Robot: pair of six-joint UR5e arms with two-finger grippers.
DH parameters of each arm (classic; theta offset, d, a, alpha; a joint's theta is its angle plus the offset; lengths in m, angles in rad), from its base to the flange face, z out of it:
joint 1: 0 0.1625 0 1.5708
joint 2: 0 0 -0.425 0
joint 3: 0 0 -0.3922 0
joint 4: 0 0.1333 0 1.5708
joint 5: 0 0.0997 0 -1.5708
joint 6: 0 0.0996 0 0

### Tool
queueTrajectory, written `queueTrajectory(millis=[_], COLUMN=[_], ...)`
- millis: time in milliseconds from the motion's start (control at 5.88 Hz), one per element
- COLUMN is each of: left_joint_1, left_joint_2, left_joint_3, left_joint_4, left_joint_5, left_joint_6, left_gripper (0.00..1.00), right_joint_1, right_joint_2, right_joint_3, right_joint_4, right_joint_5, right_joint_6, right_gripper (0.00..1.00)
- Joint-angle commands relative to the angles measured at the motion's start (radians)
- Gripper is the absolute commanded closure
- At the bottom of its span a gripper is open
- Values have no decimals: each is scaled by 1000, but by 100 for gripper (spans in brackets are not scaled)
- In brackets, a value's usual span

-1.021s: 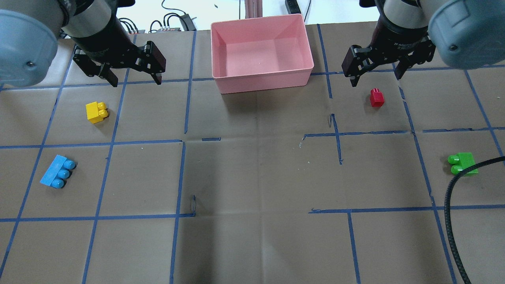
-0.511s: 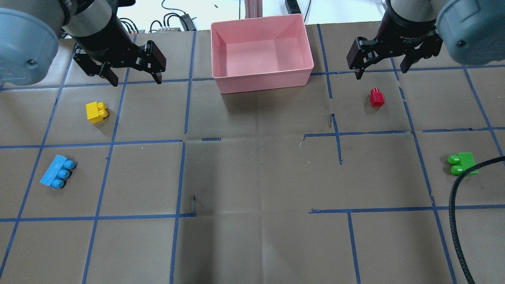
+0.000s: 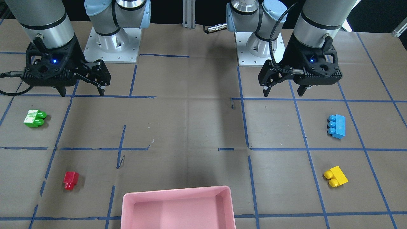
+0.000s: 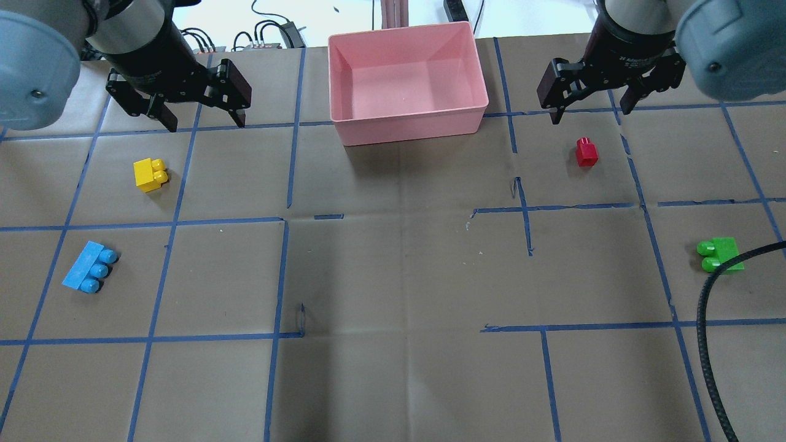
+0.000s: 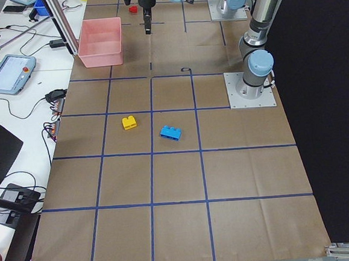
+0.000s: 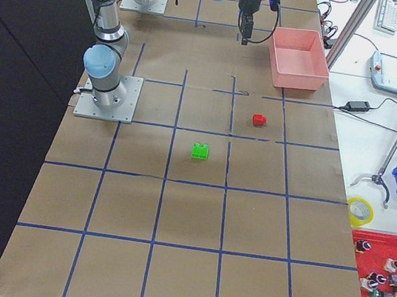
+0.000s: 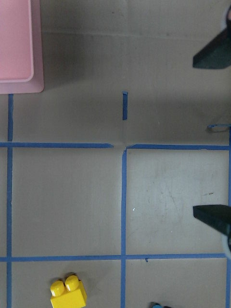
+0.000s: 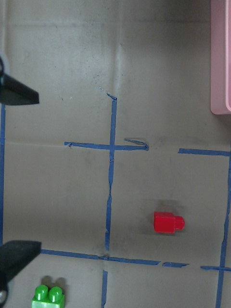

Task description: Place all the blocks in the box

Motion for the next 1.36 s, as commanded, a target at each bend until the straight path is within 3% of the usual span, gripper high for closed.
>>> queueTrajectory(millis=[0, 170, 511, 851, 1191], left_joint_1=[164, 255, 448, 620, 651], left_joint_2=[-3, -4, 0, 22, 36], left_joint_3=[6, -15, -35, -96, -176], left_joint_4=[0, -1, -1, -17, -3], left_joint_5=[-9, -10, 7, 7, 4], left_joint_6=[3, 38, 471, 871, 1105], left_gripper=[0, 0, 0, 0, 0], right_joint_1=[0, 0, -32, -201, -366], right_joint_2=[-3, 4, 5, 8, 11], right_joint_3=[1, 14, 18, 24, 83], right_joint_4=[0, 3, 6, 12, 0], right_joint_5=[2, 0, -3, 12, 57], right_joint_6=[0, -2, -33, -275, -471], right_gripper=[0, 0, 0, 0, 0])
